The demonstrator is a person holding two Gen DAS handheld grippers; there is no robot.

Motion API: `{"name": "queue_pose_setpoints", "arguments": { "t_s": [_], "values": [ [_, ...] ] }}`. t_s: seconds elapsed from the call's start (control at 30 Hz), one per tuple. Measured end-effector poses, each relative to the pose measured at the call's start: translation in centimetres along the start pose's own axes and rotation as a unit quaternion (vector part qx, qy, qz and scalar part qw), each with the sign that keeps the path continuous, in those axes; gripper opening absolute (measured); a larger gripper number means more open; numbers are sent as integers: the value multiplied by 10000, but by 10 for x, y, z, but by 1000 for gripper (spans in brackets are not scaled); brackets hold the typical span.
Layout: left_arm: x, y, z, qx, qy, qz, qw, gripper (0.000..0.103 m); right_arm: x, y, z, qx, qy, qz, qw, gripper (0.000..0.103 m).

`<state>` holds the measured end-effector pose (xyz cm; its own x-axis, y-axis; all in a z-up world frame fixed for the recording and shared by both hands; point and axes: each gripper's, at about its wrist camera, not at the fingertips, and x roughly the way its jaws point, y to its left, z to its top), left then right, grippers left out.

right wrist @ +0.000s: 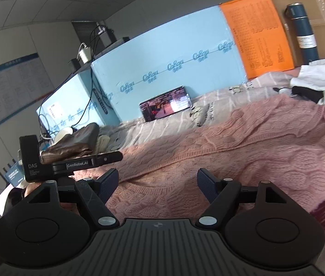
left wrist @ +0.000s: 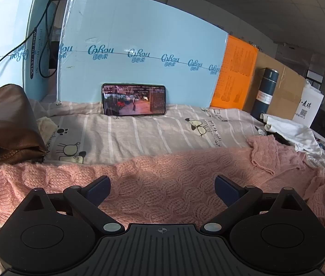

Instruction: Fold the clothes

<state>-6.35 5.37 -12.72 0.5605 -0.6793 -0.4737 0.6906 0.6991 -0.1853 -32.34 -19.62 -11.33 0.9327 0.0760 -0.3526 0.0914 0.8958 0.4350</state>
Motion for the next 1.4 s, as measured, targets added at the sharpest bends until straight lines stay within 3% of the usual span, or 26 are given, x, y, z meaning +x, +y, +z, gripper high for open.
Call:
{"name": "queue_pose_setpoints", "arguments": {
  "t_s": [0.17, 0.4, 0.83, 1.0, 1.17, 1.4],
  "values": [
    [0, -1, 0, 22, 2, 5, 10000, 99, -25, -21, -7, 316, -179, -645, 9973, 81],
    [1, 0, 0, 16, 24, 37, 10000, 99, -8, -35, -10, 463, 73, -741, 9961, 83],
    [3, 1, 0, 5, 57, 35, 10000, 99, 42, -9, 10, 210, 190, 244, 9993, 83],
    [2, 1, 0, -6, 46, 25, 10000, 99, 58, 2, 19, 82, 256, 419, 9988, 83],
    [2, 1, 0, -18, 39, 7, 10000, 99, 45, -1, 19, 100, -24, 263, 9996, 84],
    [2, 1, 0, 3, 38, 50, 10000, 99, 61, -28, 10, 549, 475, -527, 9960, 85]
  ]
}}
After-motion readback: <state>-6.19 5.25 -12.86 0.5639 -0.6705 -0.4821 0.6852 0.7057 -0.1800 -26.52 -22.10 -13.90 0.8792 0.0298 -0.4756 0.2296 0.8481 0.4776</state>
